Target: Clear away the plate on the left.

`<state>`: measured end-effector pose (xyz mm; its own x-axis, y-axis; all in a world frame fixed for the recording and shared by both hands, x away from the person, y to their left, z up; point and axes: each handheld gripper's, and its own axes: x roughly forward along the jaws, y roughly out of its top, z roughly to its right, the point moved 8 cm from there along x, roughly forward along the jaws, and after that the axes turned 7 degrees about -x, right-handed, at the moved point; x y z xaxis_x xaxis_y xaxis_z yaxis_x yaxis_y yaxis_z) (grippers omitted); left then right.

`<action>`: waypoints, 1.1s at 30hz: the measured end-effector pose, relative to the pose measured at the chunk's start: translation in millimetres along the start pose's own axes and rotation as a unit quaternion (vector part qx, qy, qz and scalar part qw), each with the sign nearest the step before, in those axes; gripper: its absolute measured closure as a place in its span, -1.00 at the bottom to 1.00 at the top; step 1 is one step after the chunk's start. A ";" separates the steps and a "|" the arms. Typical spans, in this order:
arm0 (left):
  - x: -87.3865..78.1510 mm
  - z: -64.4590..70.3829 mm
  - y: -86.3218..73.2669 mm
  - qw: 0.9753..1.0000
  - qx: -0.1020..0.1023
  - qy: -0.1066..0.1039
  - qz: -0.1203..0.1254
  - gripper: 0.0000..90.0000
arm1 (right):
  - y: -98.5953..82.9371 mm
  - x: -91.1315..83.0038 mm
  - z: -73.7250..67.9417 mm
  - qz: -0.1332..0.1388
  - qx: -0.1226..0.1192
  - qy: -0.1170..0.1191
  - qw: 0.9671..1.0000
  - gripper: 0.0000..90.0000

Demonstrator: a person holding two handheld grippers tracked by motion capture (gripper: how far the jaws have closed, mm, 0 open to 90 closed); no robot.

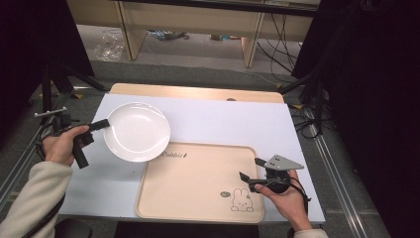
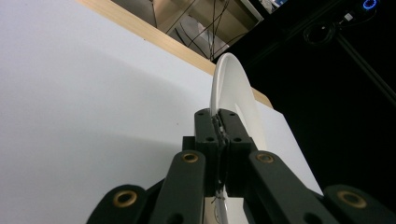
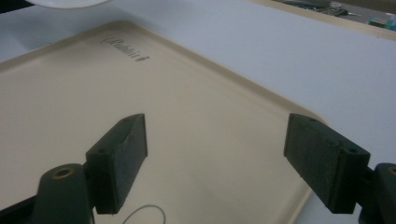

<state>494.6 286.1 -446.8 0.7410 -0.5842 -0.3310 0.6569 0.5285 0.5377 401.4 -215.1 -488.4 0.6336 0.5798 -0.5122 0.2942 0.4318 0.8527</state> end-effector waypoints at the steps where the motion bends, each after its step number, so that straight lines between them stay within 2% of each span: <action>1: 0.3 0.5 -0.4 1.000 0.001 -0.001 -0.001 0.93 | 0.1 0.3 -0.1 0.001 -0.001 0.001 1.000 -0.50; 16: 5.2 9.1 -7.0 1.000 0.006 -0.014 -0.013 0.94 | 0.1 0.2 0.2 0.001 -0.001 0.000 1.000 -0.50; 20: 6.1 10.2 -9.0 1.000 0.005 -0.010 -0.018 0.94 | 0.1 0.2 -0.2 0.001 0.001 0.001 1.000 -0.51; 33: 10.3 18.0 -14.0 0.999 0.009 -0.020 -0.024 0.94 | -0.1 0.3 -0.3 0.000 0.001 0.001 1.000 -0.51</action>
<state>490.6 261.6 -443.8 0.7026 -0.6328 -0.3255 0.6884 0.4884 0.5363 401.4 -214.7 -488.6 0.6318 0.5815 -0.5126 0.2958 0.4304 0.8528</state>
